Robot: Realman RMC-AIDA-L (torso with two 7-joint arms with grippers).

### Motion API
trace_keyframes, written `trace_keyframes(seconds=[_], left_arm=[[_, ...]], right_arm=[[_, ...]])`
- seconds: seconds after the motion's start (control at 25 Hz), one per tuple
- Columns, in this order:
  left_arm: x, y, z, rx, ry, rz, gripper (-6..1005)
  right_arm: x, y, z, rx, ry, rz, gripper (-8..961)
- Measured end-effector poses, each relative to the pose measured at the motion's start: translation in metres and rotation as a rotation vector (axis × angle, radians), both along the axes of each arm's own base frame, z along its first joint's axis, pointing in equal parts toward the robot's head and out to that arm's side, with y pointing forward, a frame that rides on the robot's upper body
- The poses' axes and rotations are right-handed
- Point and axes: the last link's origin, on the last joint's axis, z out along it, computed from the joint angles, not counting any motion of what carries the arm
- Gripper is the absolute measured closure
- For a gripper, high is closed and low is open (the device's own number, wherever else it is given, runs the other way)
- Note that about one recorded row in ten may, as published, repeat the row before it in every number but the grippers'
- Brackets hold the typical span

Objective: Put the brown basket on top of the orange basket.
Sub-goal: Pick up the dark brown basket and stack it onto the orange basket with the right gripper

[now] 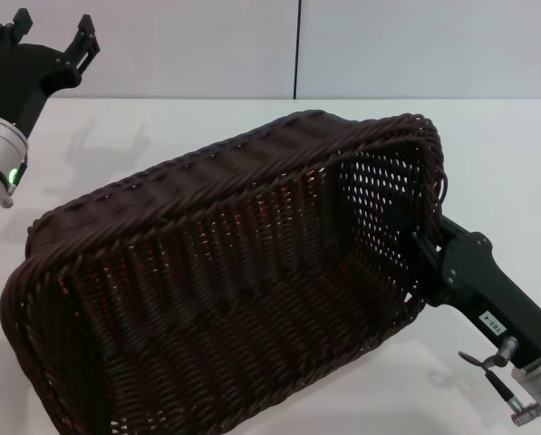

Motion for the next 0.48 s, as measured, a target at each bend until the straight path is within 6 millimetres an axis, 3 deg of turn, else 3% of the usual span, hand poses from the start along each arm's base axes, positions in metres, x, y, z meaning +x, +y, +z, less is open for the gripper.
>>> trace_keyframes(seconds=[0.48], left_arm=[[0.0031,0.0042,-0.0019,-0.006,0.022,0.004,157]], right_arm=[[0.0047,-0.0083,-0.0049,-0.029,0.01,-0.036,810]])
